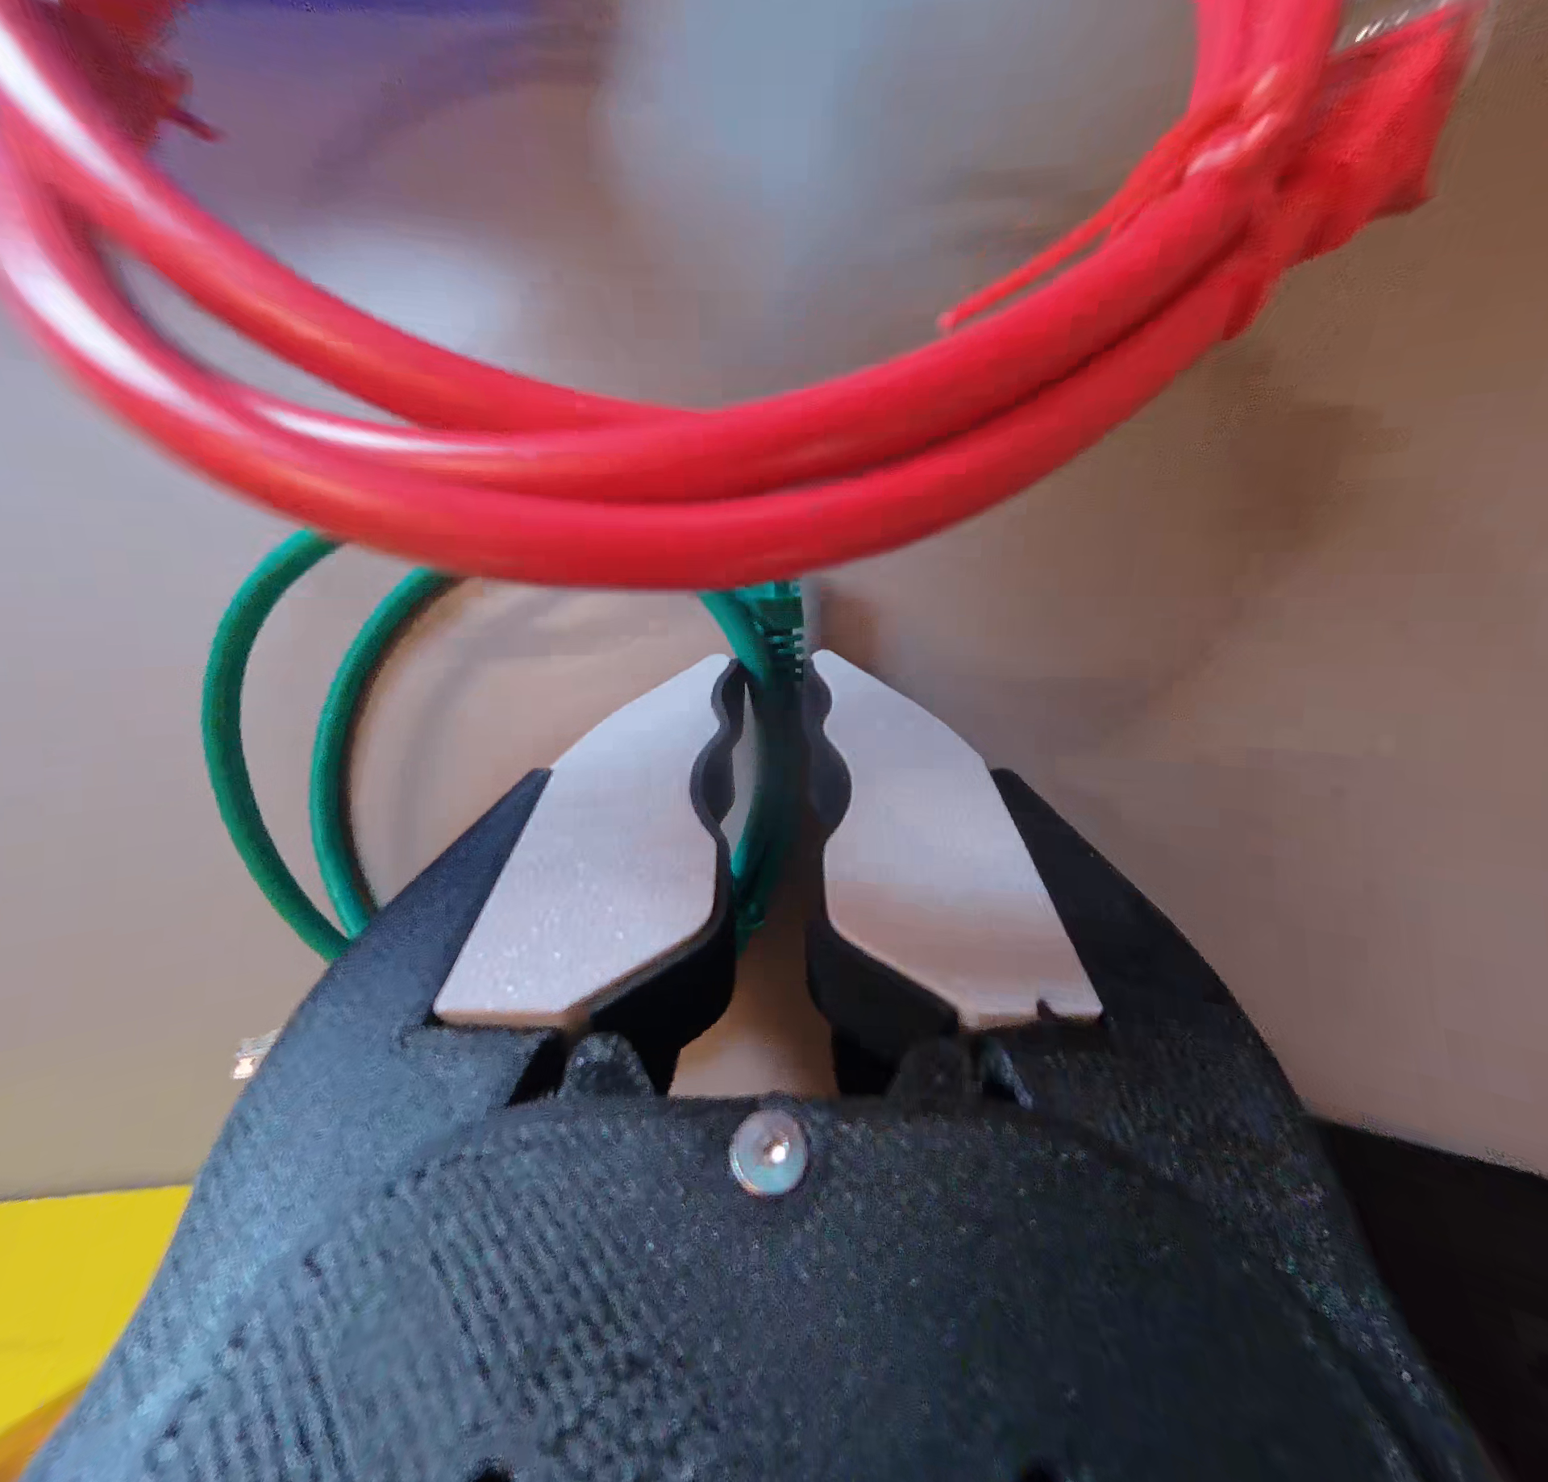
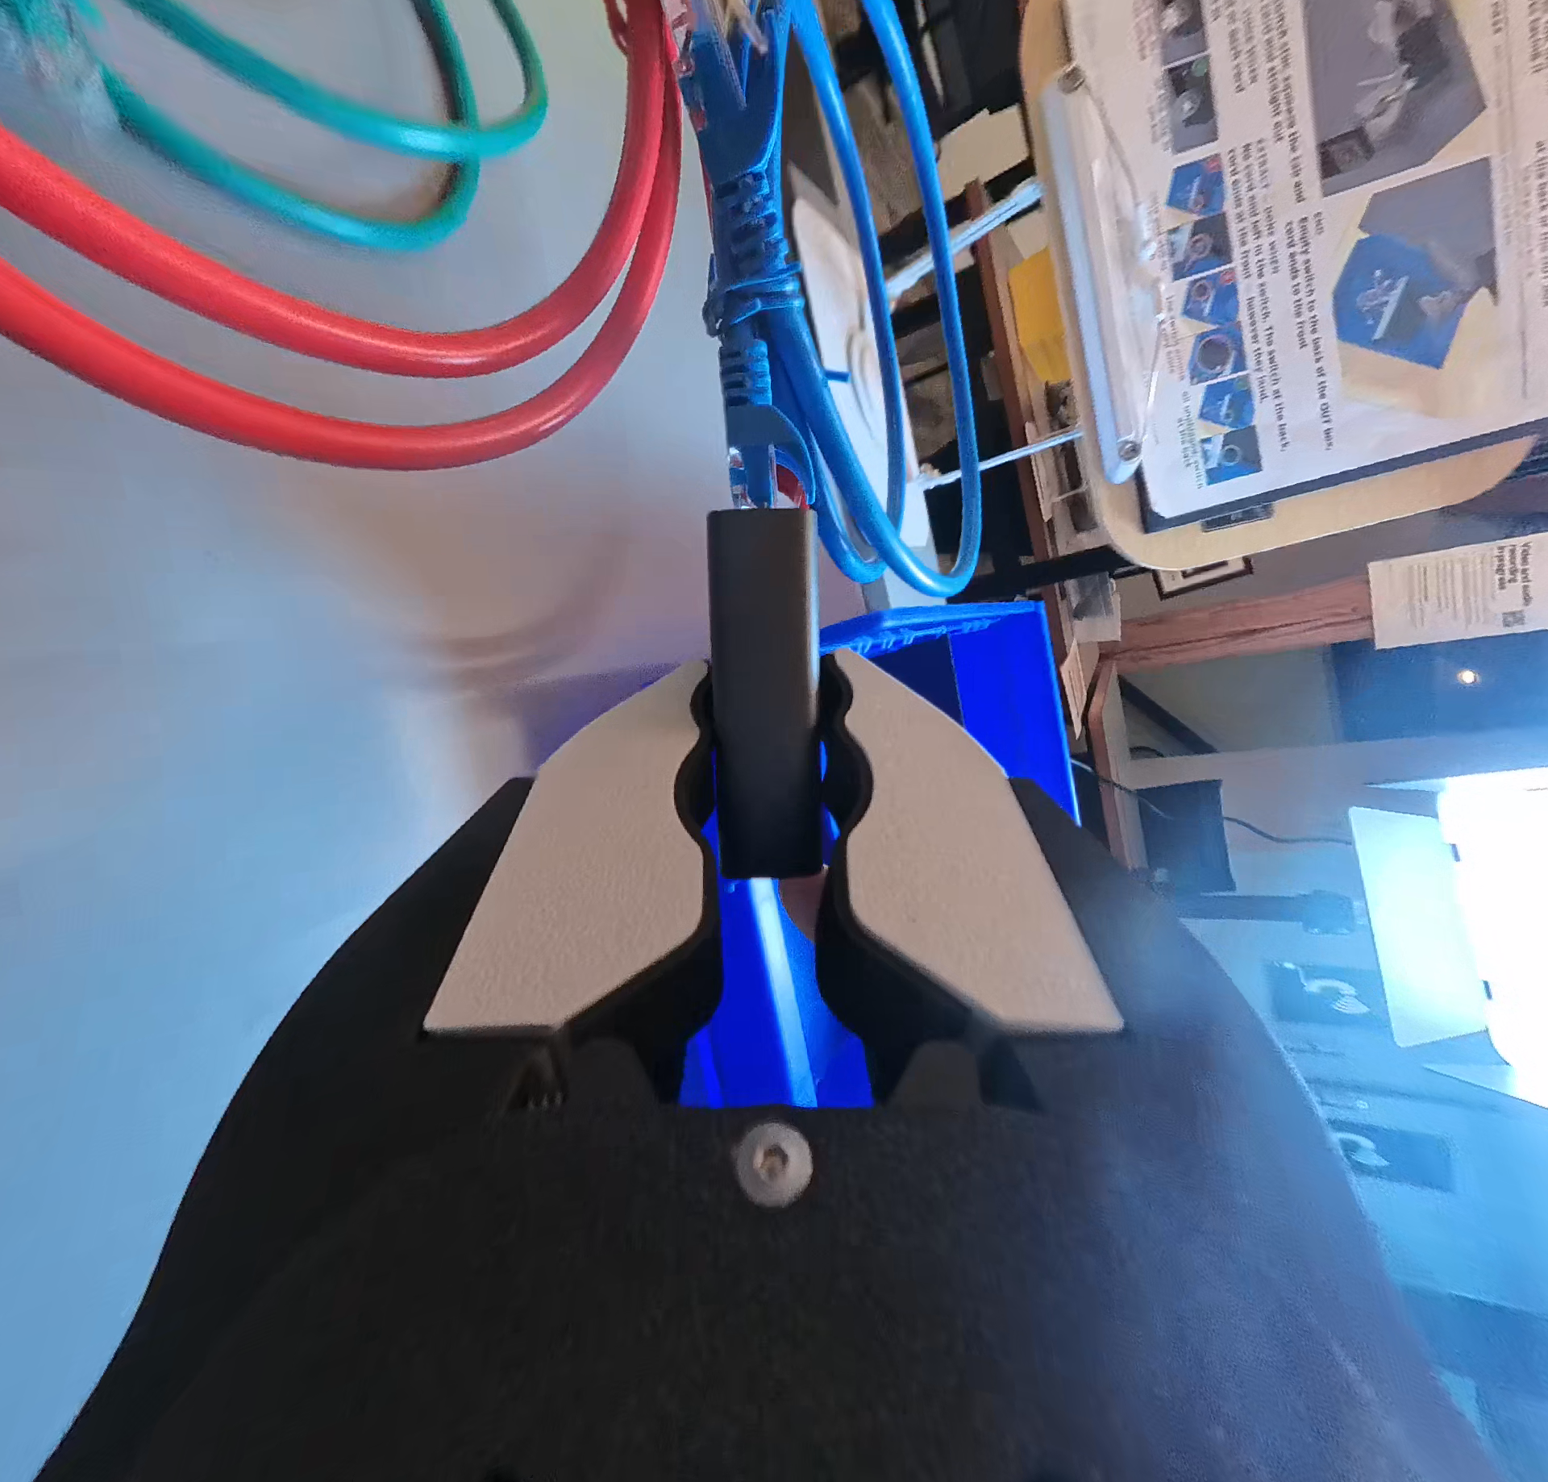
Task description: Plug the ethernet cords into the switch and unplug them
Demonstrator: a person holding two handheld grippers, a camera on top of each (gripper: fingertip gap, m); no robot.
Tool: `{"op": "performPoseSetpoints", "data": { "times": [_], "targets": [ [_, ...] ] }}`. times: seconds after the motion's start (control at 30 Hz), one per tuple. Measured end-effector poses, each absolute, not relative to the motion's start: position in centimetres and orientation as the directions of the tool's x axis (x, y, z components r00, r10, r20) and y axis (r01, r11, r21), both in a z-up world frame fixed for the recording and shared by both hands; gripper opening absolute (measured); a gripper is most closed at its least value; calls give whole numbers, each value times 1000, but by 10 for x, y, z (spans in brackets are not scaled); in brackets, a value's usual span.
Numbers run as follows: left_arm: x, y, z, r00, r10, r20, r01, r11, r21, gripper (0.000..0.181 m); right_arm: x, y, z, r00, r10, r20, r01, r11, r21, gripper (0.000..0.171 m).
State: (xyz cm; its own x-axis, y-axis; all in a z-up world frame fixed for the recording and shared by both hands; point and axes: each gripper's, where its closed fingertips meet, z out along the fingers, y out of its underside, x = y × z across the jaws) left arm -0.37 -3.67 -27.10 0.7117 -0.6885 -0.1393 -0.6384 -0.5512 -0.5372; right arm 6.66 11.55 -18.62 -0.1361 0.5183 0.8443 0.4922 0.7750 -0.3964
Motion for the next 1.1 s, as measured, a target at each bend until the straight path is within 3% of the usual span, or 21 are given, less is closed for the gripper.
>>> {"op": "performPoseSetpoints", "data": {
  "times": [0.17, 0.37, 0.47, 0.7, 0.83, 0.97, 1.1],
  "targets": [
    [-31, -52, -254, 745, -644, -172, -623, -581, -524, 27, 64, 103, -202, -229, 446, 865, 519, 808, -279, 22],
    [-51, -51, -169, 800, -535, -273, -546, -460, -700, 28, 58, 89, -213, -295, 431, 853, 509, 826, -241, 22],
    [-18, -35, -163, 752, -582, -311, -582, -363, -728, 31, 51, 74, -220, -323, 460, 827, 491, 829, -269, 22],
    [39, 9, -209, 528, -696, -487, -808, -235, -541, 32, 42, 35, -225, -362, 573, 735, 461, 795, -393, 22],
    [46, 17, -210, 444, -709, -549, -841, -118, -528, 22, 47, 26, -215, -368, 673, 642, 433, 735, -522, 22],
    [50, 12, -183, 517, -707, -483, -704, -30, -709, 20, 51, 15, -182, -356, 777, 519, 284, 619, -733, 26],
    [38, 7, -136, 623, -712, -324, -413, 52, -909, 20, 62, 24, -123, -266, 874, 406, 34, 429, -902, 28]
  ]
}}
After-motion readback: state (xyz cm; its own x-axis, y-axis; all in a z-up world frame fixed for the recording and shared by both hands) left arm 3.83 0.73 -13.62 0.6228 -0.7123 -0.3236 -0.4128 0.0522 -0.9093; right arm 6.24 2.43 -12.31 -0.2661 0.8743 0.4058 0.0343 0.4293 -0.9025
